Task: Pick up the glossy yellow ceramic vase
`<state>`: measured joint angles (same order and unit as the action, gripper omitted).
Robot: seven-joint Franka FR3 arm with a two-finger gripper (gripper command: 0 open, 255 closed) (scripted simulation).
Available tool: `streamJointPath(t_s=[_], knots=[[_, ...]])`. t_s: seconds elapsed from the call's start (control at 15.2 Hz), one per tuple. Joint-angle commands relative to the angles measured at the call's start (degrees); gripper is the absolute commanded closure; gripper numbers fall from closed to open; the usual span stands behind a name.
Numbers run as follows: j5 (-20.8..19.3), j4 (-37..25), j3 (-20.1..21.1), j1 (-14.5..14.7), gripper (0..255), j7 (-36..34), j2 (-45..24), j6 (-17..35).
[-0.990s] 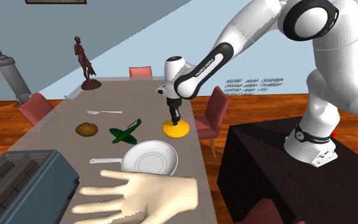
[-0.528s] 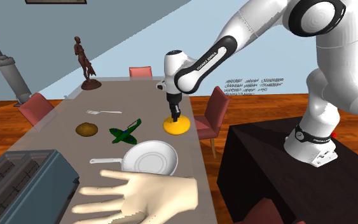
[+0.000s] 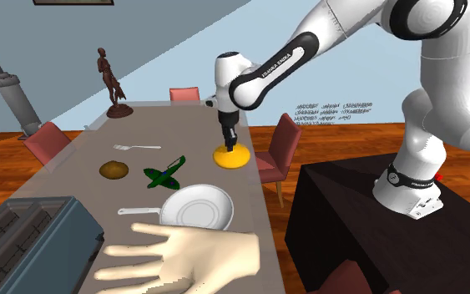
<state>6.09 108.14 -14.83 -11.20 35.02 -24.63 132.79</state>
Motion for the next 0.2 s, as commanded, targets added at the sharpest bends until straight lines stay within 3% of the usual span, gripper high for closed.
streamJointPath(t_s=[0.0, 0.13], knots=[[-0.35, -0.30, -0.19, 0.15, 255, -0.21, 1.01, -1.28], [-0.37, -0.32, -0.20, 0.16, 255, -0.22, 1.08, -1.37]])
